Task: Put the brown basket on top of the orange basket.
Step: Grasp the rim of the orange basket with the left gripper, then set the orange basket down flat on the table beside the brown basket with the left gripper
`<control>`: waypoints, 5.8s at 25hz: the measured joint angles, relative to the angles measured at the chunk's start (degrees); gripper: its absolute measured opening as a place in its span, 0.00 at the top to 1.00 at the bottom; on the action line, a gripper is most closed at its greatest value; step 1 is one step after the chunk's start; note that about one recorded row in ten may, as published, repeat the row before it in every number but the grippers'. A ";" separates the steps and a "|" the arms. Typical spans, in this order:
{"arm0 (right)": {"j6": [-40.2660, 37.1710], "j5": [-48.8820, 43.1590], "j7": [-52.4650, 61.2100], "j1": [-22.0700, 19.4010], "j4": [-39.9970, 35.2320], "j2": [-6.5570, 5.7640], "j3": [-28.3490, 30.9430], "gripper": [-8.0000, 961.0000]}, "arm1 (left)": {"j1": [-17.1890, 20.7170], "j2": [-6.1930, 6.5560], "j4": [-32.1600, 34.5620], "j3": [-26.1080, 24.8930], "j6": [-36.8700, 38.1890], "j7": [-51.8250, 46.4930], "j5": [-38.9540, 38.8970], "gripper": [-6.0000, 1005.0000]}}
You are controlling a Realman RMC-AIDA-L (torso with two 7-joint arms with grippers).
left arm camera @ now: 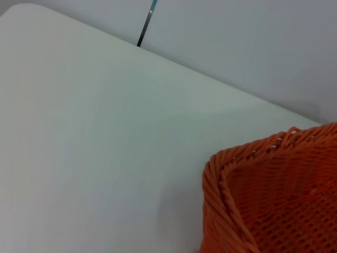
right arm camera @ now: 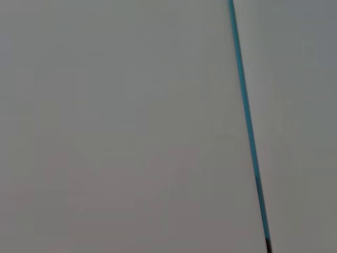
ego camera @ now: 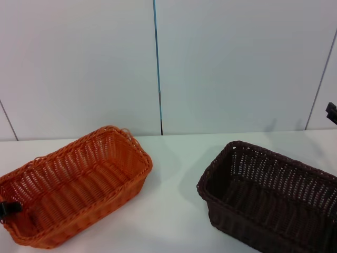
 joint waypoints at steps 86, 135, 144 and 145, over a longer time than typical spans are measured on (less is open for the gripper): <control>1.52 -0.15 -0.18 0.01 -0.69 0.09 0.44 0.21 | -5.33 2.04 4.53 1.54 11.03 -12.78 20.47 0.86; 2.03 -0.10 -0.24 1.02 -1.24 0.25 -0.16 0.21 | -5.73 -0.13 13.04 -12.61 28.51 -14.26 2.42 0.87; 1.56 -0.30 -0.19 0.54 -1.23 0.21 -2.24 0.21 | -6.03 -1.03 8.08 -7.08 20.10 -14.76 2.66 0.87; 1.49 -0.26 -0.17 0.46 -1.22 0.20 -2.22 0.21 | -6.07 -0.96 7.60 -6.83 19.32 -14.78 2.73 0.87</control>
